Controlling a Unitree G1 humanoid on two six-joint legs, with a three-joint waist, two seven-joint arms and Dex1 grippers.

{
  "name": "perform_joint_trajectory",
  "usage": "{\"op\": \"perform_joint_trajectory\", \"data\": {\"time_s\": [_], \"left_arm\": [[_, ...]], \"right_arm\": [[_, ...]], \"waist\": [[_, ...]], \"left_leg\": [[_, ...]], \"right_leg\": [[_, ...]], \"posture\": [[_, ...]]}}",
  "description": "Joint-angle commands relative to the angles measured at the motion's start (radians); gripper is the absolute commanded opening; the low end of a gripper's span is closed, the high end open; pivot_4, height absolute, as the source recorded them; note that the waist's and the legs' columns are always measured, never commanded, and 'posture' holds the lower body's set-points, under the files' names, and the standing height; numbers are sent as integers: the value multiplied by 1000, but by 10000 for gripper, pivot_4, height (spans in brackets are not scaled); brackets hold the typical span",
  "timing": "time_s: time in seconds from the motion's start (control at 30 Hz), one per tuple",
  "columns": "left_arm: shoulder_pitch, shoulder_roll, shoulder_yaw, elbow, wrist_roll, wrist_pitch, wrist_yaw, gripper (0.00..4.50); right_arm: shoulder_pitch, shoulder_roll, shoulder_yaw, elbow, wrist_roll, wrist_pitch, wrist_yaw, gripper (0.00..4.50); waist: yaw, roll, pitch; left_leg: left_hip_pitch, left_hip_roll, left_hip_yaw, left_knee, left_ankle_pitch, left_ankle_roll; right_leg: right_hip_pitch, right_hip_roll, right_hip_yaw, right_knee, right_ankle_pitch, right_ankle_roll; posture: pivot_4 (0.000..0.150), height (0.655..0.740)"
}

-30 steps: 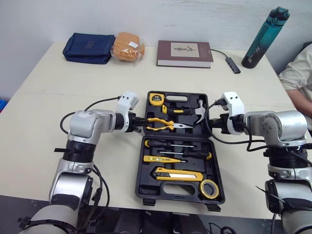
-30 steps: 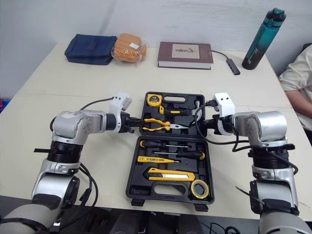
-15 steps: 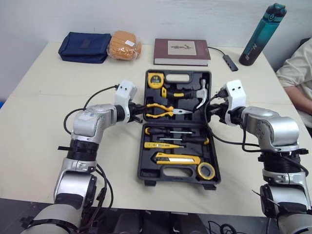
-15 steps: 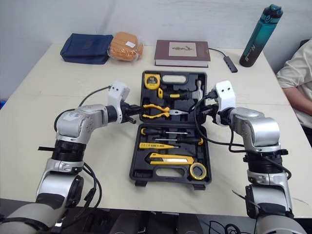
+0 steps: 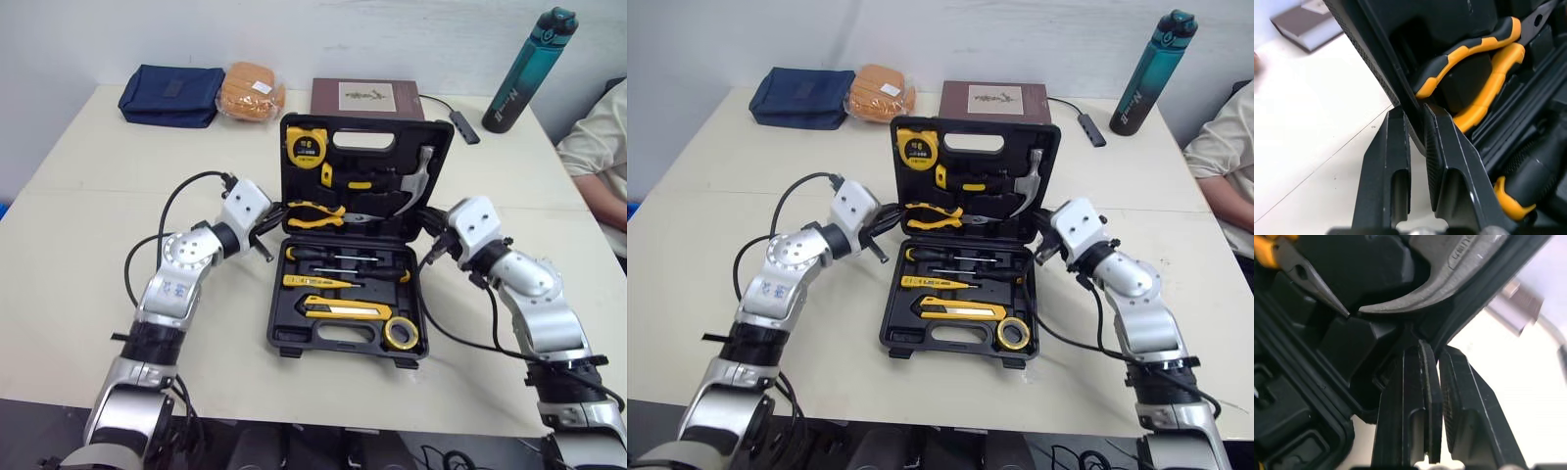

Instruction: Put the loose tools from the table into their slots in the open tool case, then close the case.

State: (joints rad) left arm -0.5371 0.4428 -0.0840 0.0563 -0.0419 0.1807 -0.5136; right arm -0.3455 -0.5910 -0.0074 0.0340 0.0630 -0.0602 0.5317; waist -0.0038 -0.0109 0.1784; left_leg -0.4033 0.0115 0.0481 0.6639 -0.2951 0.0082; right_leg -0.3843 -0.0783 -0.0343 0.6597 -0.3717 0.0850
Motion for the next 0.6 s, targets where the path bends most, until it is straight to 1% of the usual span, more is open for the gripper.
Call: {"op": "perform_joint_trajectory", "data": {"time_s": [0.03,0.13,0.2,0.23,0.3,0.33,0.37,0.43,0.47,0.5,0.53,0.57,0.6], "left_arm": [[42,16,3,-98,59,-70,37,6],[98,35,11,-136,95,-106,62,6],[134,48,23,-167,106,-126,69,8874],[156,52,38,-194,93,-114,64,11971],[216,69,85,-285,31,-51,34,21040],[265,92,140,-366,-50,28,-5,25998],[321,128,210,-449,-153,137,-55,31767],[409,196,317,-558,-304,297,-129,39936],[468,250,423,-584,-392,391,-177,44877],[527,308,530,-591,-484,487,-237,44877],[569,350,606,-597,-554,559,-276,44877],[617,401,671,-590,-615,616,-340,44877],[653,442,708,-576,-653,649,-394,44877]], "right_arm": [[42,-36,30,18,-87,-197,21,0],[86,-47,16,51,-118,-305,-3,0],[121,-66,8,72,-144,-388,-18,0],[144,-80,0,71,-149,-435,-19,4223],[218,-131,-50,11,-141,-523,-14,12911],[275,-176,-106,-76,-82,-504,21,18183],[356,-244,-169,-188,20,-433,96,24328],[492,-344,-268,-352,192,-299,223,33484],[592,-406,-375,-436,314,-153,321,34145],[716,-458,-500,-505,426,-2,450,34145],[807,-493,-596,-557,507,111,541,34145],[884,-510,-682,-579,550,183,631,34145],[942,-520,-742,-588,592,273,678,34145]], "waist": [[-2,0,0],[-4,0,0],[-4,0,0],[-3,0,0],[-1,0,0],[0,0,0],[1,0,0],[-2,3,2],[-4,3,2],[-8,3,2],[-11,1,3],[-12,-2,4],[-14,-5,6]], "left_leg": [[1,0,0,0,0,0],[4,1,0,0,0,0],[9,1,0,-2,0,0],[12,1,1,-3,0,0],[13,1,1,-5,-1,0],[13,1,1,-5,-1,0],[12,1,1,-6,-1,0],[12,1,2,-7,-1,0],[13,1,2,-8,-1,0],[15,2,2,-9,-1,0],[18,2,1,-10,-1,0],[25,3,-1,-13,-2,1],[36,3,-2,-20,-4,4]], "right_leg": [[1,0,0,0,0,0],[4,0,0,0,0,0],[8,1,1,-2,0,0],[10,0,1,-2,0,0],[11,0,2,-2,0,0],[11,0,3,-3,0,0],[11,0,3,-4,0,0],[10,0,4,-4,0,0],[11,1,6,-4,0,0],[12,1,7,-5,0,0],[15,2,7,-5,0,0],[23,2,5,-12,-1,-2],[35,2,4,-17,-2,-3]], "posture": [[1500,7400],[1500,7400],[1500,7400],[1500,7400],[1500,7400],[1500,7400],[1500,7400],[1500,7400],[1500,7400],[1500,7400],[1500,7400],[1500,7400],[1500,7400]]}}
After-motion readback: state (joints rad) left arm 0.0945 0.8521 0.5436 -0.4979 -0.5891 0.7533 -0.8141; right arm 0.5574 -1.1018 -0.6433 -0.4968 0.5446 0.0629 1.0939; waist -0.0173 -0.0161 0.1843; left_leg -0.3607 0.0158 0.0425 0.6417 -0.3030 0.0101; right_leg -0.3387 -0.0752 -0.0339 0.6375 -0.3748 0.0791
